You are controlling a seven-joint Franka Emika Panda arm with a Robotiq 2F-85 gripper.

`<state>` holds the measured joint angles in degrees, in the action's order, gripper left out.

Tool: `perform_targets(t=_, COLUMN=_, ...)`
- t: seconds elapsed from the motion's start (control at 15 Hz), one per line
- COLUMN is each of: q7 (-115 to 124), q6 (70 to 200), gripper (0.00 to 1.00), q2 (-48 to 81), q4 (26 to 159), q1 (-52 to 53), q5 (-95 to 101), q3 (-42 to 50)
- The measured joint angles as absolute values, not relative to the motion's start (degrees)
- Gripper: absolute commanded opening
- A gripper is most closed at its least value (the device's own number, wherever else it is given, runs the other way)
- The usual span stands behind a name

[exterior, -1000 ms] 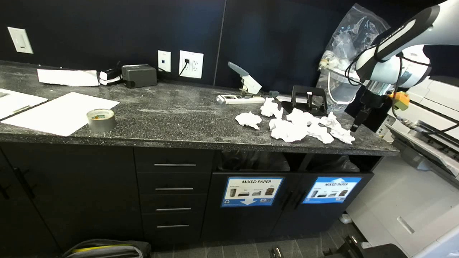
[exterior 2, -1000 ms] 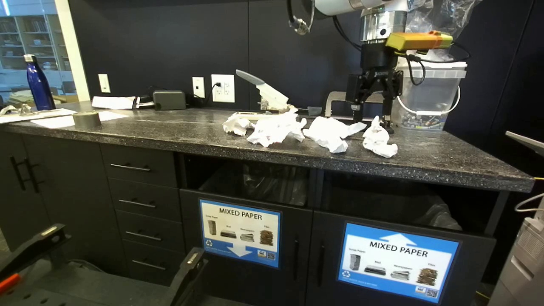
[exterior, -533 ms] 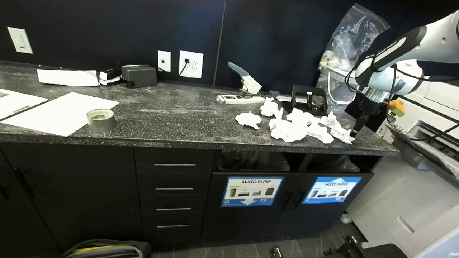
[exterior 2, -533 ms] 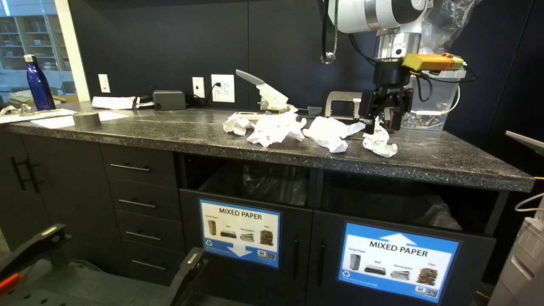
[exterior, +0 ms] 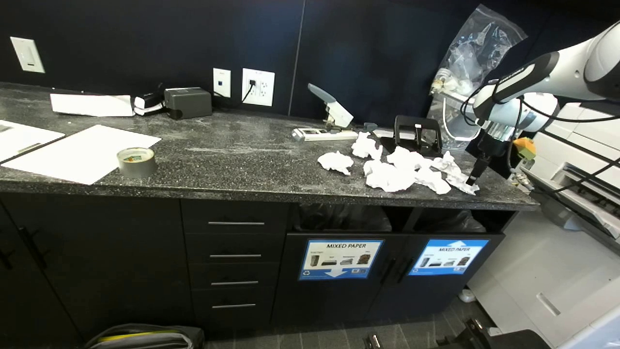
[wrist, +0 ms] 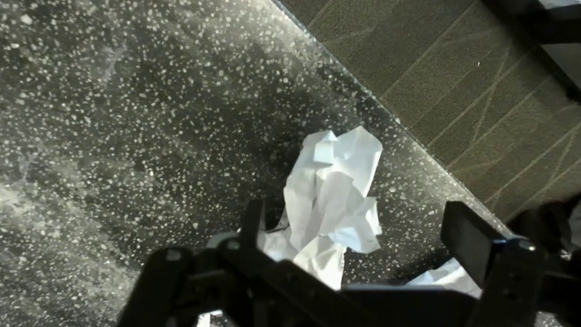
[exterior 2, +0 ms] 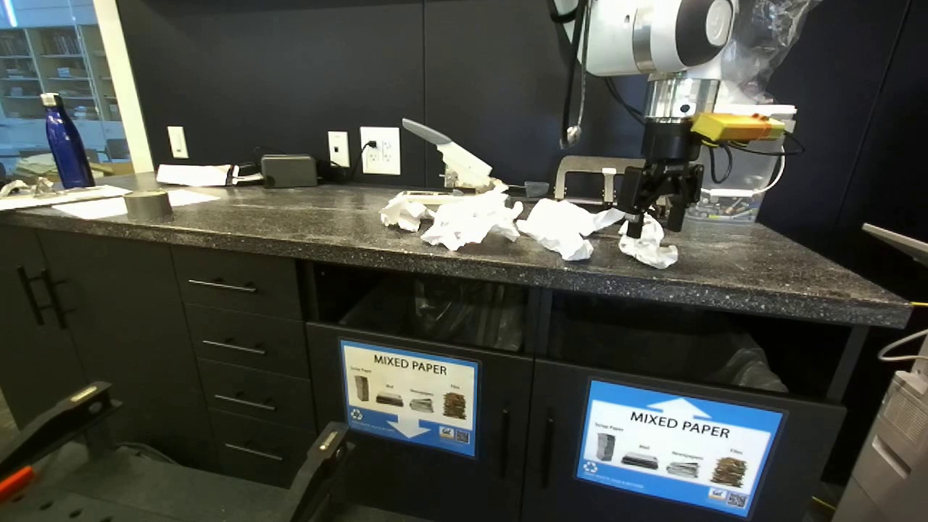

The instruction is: Put the tissue into the rubbish bin.

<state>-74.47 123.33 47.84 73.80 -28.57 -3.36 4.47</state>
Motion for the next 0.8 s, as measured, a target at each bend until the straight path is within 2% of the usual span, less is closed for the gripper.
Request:
perform_targets(t=0.27, q7=-74.6, q6=120.5, gripper=1.0, q2=51.3, q4=69.0, q1=-29.0, q5=-3.4, q3=4.1)
perform_targets(t=0.33, q7=-74.6, q6=119.9, gripper=0.96, q2=52.0, q4=68.0, q1=-29.1, q5=-3.4, q3=4.0)
perform_targets(t=0.4, q7=-74.6, q6=119.3, gripper=0.74, q2=52.7, q4=67.1, q1=-29.3, q5=-3.4, q3=4.0)
perform_targets(t=0.53, q7=-74.6, q6=118.3, gripper=0.7, q2=53.9, q4=65.3, q1=-29.7, q5=-3.4, q3=4.0)
perform_targets(t=0.8, q7=-74.6, q6=116.9, gripper=0.37, q2=56.0, q4=62.3, q1=-30.5, q5=-3.8, q3=3.6)
